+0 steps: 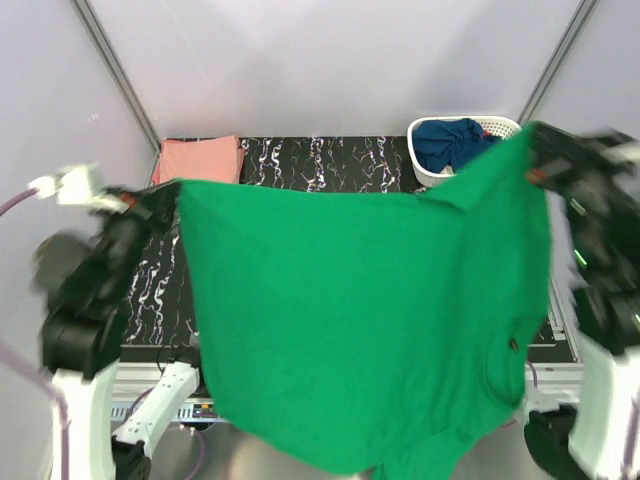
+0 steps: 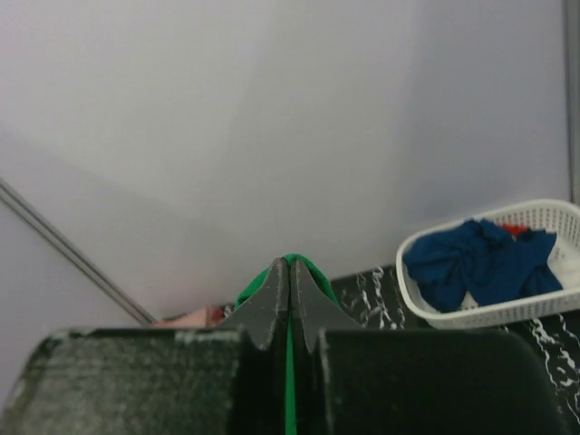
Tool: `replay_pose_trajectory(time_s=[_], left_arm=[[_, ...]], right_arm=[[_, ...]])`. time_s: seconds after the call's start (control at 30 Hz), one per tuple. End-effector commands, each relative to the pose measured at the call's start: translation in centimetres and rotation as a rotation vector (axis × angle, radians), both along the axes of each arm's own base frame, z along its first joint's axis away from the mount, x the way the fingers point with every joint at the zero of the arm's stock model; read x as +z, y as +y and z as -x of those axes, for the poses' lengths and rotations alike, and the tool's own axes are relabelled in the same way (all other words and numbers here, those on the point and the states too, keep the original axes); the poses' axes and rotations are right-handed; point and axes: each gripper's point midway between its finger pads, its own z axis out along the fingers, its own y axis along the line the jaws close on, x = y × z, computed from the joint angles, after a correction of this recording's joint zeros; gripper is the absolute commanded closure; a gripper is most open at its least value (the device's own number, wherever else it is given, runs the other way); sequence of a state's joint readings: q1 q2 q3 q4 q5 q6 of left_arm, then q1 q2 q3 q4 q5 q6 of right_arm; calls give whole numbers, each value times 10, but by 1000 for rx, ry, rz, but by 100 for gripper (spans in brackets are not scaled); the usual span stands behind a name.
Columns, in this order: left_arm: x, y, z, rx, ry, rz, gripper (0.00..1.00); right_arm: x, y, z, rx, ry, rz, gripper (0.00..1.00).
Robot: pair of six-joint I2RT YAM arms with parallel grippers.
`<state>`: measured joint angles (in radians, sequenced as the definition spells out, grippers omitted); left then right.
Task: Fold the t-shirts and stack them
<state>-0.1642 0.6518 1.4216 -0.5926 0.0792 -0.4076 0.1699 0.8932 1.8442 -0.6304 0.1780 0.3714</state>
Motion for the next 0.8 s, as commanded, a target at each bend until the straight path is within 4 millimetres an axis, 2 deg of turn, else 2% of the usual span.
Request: replay_pose_trajectory(time_s=[0.0,0.03,0.07,0.1,0.13,0.17,0.27,0.3,0.33,0.37,0.4,0.47,0.5,0.53,0.57,0.6,0.67,0.7,0.73,0.77], left_arm=[[-47,19,-71,161,119,-68,100],[-75,22,-88,191,182,-94,100],[-88,23,-99,206,204,-108,100],[-96,24,-117,223,199,-110,100],[-129,28,-131,253,250,-138,100],[-125,29,-143,266,200,-134,100],[-176,33,-182,284,282,-169,100],[-179,33,-193,278,272,-164,100],[-204,34,-212,262,334,-167,100],[-204,34,-224,250,317,-157,100],[-211,34,-233,236,329,-154,100],[-231,42,-254,228,366,-130,100],[-233,40,-261,204,363,-120,100],[-233,37,-266,177,354,-105,100],[-242,46,-273,187,362,-100,100],[-236,47,-280,180,319,-99,100],[-233,46,-289,151,287,-121,100],[-241,45,-294,145,301,-134,100],[-236,48,-301,146,290,-154,100],[-238,50,-304,146,294,-161,100]], right_arm=[[-50,31,-101,72,120,96,100],[-82,38,-123,93,180,110,100],[-97,44,-137,111,199,117,100],[-101,49,-151,129,176,117,100],[-140,55,-175,141,247,126,100],[-153,65,-195,176,238,135,100],[-210,85,-231,263,309,160,100],[-208,92,-243,288,262,160,100],[-239,98,-263,304,316,158,100],[-248,102,-273,314,322,158,100],[-272,105,-292,316,357,159,100],[-282,108,-312,318,369,162,100],[-303,110,-327,323,405,164,100],[-296,113,-336,328,389,163,100],[-299,115,-344,338,391,164,100],[-303,119,-359,355,391,167,100],[-307,124,-372,377,390,172,100],[-326,130,-381,407,421,176,100],[-315,133,-388,420,396,180,100],[-317,135,-392,437,392,181,100]])
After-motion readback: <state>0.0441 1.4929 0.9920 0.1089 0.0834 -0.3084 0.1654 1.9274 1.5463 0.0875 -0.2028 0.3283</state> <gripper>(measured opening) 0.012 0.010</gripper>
